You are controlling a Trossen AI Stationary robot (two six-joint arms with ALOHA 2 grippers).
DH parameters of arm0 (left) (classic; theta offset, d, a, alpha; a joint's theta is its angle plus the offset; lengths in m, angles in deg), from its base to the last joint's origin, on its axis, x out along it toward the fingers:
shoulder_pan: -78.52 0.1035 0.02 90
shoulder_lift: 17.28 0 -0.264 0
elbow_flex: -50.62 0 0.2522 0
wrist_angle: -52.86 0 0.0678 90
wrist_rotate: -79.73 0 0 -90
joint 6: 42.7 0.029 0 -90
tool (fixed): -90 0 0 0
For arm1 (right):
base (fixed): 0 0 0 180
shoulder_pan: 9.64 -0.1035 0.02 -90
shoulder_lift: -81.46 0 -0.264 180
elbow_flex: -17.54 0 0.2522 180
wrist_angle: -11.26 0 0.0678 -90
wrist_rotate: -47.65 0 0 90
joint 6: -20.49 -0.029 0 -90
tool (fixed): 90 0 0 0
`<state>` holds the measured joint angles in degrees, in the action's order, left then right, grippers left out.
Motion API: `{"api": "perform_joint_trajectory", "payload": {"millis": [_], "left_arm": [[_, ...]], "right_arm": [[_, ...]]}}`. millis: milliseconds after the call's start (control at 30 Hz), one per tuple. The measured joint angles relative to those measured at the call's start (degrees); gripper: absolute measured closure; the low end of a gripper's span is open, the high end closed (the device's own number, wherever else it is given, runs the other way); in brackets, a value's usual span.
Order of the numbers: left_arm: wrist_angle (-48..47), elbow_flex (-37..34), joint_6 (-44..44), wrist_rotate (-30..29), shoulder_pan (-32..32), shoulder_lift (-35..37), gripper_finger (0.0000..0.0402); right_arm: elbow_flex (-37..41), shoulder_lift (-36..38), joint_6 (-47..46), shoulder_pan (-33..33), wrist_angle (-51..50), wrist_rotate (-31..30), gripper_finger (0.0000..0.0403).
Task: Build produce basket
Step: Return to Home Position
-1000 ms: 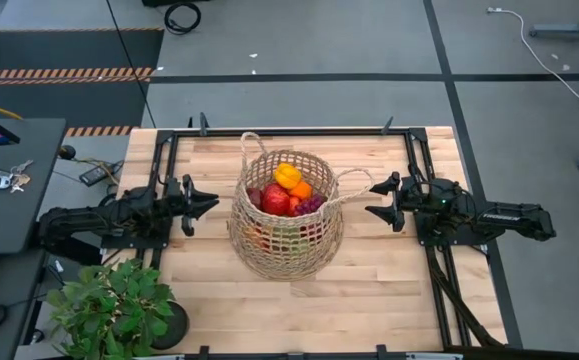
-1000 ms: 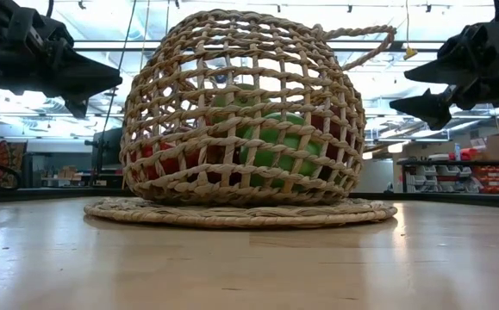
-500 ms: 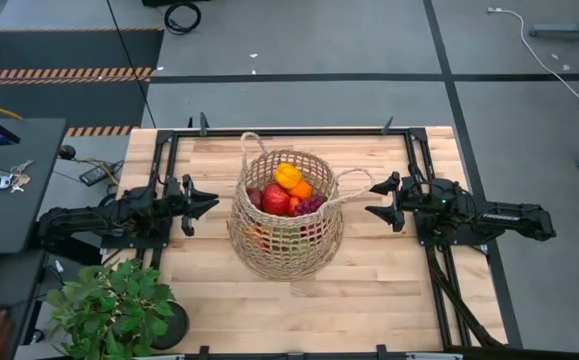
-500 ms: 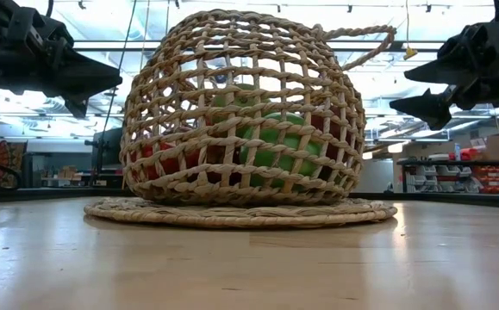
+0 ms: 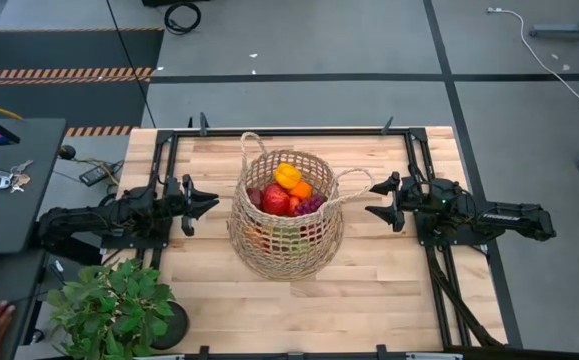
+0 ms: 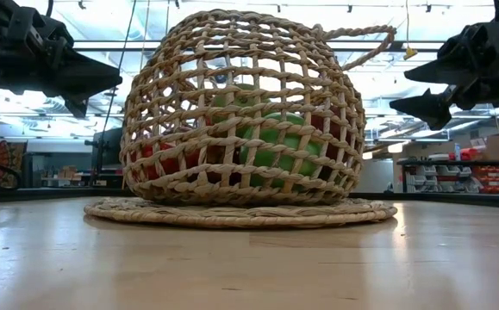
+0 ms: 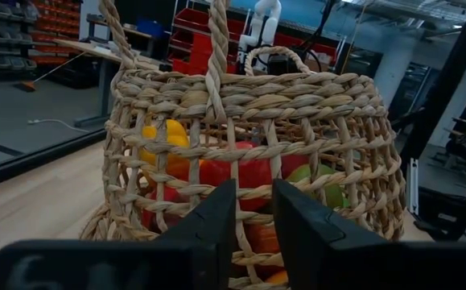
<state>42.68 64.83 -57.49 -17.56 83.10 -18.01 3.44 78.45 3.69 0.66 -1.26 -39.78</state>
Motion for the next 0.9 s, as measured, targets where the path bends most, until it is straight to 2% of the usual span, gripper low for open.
{"api": "perform_joint_trajectory", "payload": {"millis": [900], "left_arm": [[0.02,-0.02,0.00,0.02,0.00,0.00,0.0319]], "right_arm": [[0.00,0.00,0.00,-0.02,0.00,0.00,0.0054]]}}
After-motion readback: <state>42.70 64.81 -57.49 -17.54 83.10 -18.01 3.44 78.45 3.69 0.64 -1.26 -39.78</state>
